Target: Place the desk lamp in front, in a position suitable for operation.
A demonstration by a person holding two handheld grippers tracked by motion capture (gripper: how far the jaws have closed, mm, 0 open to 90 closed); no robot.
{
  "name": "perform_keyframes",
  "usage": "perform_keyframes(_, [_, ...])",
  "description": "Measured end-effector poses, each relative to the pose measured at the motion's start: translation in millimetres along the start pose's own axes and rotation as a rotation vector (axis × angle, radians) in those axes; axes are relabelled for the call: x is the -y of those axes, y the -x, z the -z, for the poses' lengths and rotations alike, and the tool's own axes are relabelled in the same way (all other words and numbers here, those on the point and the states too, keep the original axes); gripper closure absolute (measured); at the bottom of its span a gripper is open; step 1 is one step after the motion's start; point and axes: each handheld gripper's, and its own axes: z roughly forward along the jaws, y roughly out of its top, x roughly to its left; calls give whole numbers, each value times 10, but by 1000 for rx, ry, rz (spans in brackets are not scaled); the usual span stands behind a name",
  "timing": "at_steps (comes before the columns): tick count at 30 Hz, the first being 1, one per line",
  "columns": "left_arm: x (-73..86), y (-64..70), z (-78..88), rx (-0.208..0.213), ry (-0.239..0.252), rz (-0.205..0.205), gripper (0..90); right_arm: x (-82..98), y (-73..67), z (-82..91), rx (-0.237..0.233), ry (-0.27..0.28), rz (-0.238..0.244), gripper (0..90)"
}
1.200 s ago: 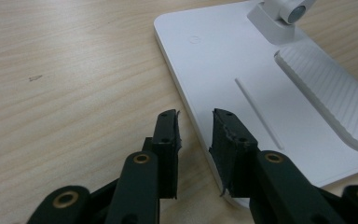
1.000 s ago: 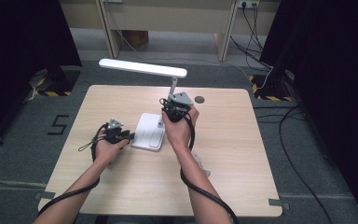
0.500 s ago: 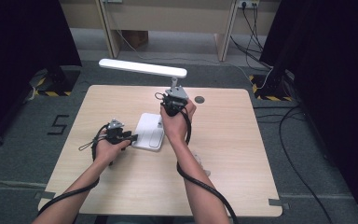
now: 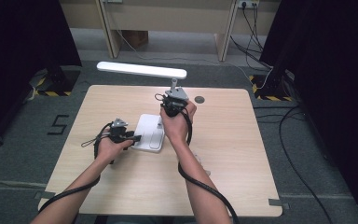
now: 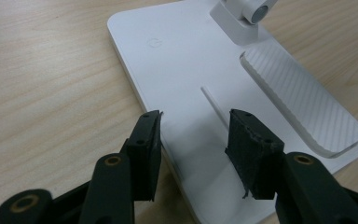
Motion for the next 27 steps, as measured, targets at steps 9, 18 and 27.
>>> perform_keyframes(9, [91, 178, 95, 9, -15, -39, 535, 77, -5, 238, -25, -15, -2, 647])
perform_keyframes(18, [254, 472, 284, 30, -50, -113, 538, 200, -19, 599, -74, -28, 22, 643])
perform_keyframes(27, [434, 753, 447, 47, -54, -168, 542, 365, -18, 1003, -102, -25, 30, 632])
